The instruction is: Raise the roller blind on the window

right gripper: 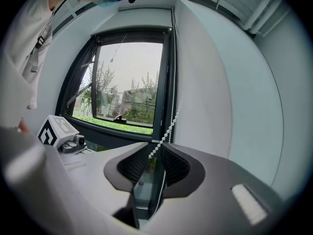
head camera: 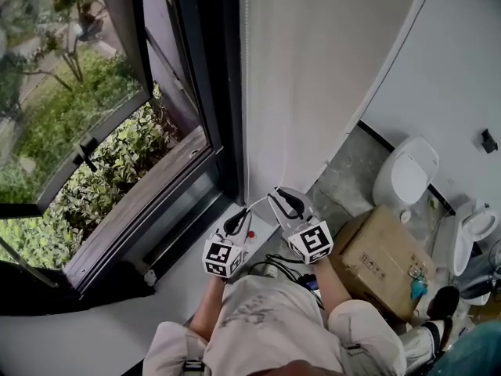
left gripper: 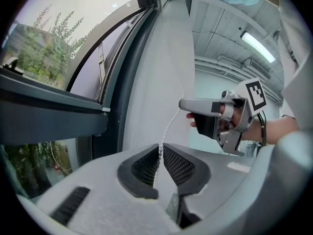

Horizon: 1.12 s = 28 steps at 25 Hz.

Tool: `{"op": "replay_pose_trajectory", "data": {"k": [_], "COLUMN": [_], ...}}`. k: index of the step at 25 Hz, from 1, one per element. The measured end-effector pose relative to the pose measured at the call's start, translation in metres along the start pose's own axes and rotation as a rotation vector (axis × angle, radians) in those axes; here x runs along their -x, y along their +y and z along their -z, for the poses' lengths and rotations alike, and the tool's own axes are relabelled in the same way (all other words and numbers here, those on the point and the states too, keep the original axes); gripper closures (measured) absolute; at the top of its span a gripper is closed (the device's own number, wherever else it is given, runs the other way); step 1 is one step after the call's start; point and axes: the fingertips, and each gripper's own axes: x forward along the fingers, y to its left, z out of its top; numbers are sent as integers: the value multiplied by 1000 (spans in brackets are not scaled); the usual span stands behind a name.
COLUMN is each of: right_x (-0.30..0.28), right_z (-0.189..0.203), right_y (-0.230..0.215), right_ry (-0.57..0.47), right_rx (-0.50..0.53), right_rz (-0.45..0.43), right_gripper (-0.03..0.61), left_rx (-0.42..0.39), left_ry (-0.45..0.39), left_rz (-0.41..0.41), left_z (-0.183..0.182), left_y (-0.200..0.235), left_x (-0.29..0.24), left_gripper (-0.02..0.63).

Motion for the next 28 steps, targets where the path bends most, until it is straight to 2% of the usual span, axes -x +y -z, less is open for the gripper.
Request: {"op": "replay_pose_trajectory", "data": {"k": [9, 10, 12, 16, 18, 23, 24, 28], "right_x": [17, 18, 20, 22, 23, 29, 31, 37], "right_z": [-8, -8, -6, -9, -14, -26, -28, -32], "right_y": [-6, -6, -7, -5, 0, 13, 16, 28], "right_ry": [-1, 3, 7, 3, -7, -32, -36, -43], "right_rx": [-8, -13, -21, -27, -25, -31, -34, -47], "right_rz": [23, 21, 24, 23, 12, -7, -15, -41], "right_gripper": [463, 449, 443, 445, 471, 569, 569, 571], "left_rx": [-24, -18, -12, -26, -26, -45, -50, -67], "left_ry": [-66, -70, -69, -76, -89, -133, -139, -154], "left_rz": [28, 39, 64, 67, 52, 6, 5, 10], "left_z": [-54, -58, -63, -68, -72, -87, -90, -99], "left_y": [-2, -3, -5, -6, -5, -4, -5, -10], "left_x": [12, 13, 16, 24, 30, 44, 47, 54], "left_gripper": [580, 562, 479, 466, 488, 591, 607, 607]}}
